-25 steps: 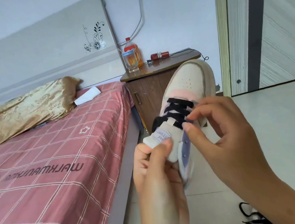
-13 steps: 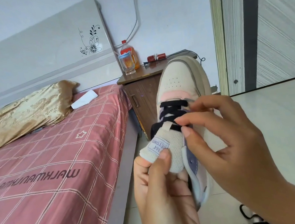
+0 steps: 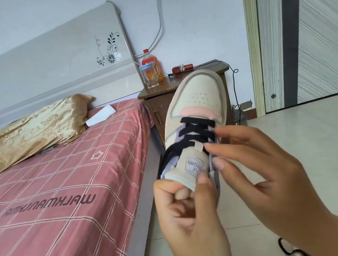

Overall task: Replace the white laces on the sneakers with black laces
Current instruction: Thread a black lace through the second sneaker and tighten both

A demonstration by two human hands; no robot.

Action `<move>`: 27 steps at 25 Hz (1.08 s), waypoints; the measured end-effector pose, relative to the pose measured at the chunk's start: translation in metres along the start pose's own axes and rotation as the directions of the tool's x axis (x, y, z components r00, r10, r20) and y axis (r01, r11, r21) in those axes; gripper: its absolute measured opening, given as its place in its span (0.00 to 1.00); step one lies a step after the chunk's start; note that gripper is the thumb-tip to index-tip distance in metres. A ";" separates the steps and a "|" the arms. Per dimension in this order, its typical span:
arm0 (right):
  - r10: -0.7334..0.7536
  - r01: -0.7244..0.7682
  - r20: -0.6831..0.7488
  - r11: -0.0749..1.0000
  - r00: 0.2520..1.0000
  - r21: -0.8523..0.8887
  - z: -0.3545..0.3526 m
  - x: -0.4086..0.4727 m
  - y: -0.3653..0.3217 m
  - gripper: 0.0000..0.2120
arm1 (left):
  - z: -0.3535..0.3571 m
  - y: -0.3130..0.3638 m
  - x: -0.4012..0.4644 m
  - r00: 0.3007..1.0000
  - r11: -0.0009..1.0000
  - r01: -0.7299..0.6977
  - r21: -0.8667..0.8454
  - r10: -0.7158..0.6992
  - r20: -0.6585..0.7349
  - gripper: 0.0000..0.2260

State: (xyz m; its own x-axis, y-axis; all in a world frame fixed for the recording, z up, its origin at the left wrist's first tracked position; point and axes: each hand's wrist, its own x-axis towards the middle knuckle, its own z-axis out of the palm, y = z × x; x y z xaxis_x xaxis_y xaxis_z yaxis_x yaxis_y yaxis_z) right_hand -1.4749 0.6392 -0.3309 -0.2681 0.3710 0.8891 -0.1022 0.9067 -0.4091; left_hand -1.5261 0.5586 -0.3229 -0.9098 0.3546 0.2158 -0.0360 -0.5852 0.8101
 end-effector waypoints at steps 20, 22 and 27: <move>0.540 -0.576 0.244 0.811 0.805 0.106 0.033 -0.022 0.040 0.10 | -0.024 -0.065 -0.003 0.999 0.957 0.040 0.287 -0.036 -0.020 0.12; 0.513 -0.552 0.288 0.830 0.809 0.073 0.037 -0.041 0.035 0.13 | -0.021 -0.060 0.005 0.981 0.978 0.175 0.112 -0.164 -0.101 0.09; 0.482 -0.613 0.602 0.790 0.637 0.017 0.037 -0.059 0.043 0.23 | -0.019 -0.044 0.019 0.874 0.789 0.475 -0.389 -0.473 0.110 0.13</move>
State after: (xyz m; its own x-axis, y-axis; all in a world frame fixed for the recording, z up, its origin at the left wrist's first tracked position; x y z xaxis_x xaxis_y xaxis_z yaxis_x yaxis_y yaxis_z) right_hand -1.4985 0.6486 -0.4085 -0.7964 0.5526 0.2457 0.0678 0.4853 -0.8717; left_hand -1.5497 0.5773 -0.3644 -0.7330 0.6668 -0.1344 -0.6218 -0.5768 0.5297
